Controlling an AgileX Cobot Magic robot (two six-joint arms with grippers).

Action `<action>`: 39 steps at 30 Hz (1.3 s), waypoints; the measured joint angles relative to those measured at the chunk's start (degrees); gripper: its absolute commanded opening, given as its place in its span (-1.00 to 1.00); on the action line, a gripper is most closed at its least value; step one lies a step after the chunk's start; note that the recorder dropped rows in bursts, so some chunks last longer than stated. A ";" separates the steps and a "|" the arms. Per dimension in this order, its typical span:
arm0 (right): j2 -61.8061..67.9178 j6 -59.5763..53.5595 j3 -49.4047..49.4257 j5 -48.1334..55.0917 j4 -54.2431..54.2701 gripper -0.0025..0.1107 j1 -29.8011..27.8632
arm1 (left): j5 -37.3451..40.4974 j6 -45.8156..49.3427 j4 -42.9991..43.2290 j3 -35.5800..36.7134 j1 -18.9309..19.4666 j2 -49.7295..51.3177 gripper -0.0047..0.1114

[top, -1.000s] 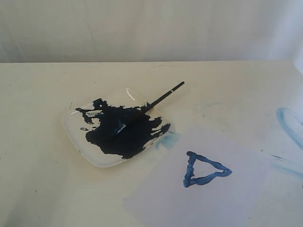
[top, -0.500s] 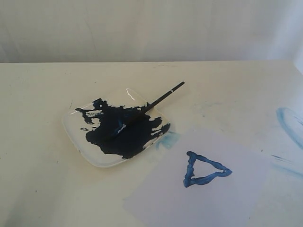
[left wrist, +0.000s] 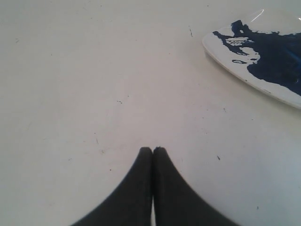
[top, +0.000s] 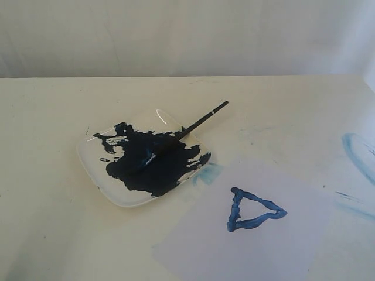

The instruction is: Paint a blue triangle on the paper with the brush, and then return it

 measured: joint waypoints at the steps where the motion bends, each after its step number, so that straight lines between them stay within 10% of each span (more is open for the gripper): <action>1: 0.00 0.00 0.00 0.00 0.00 -0.96 -0.49 | 0.00 0.00 0.00 0.00 0.00 0.00 -0.92; 39: 0.00 0.00 0.00 0.00 0.72 -0.96 -2.90 | 0.00 0.00 0.00 0.00 0.00 0.00 -0.92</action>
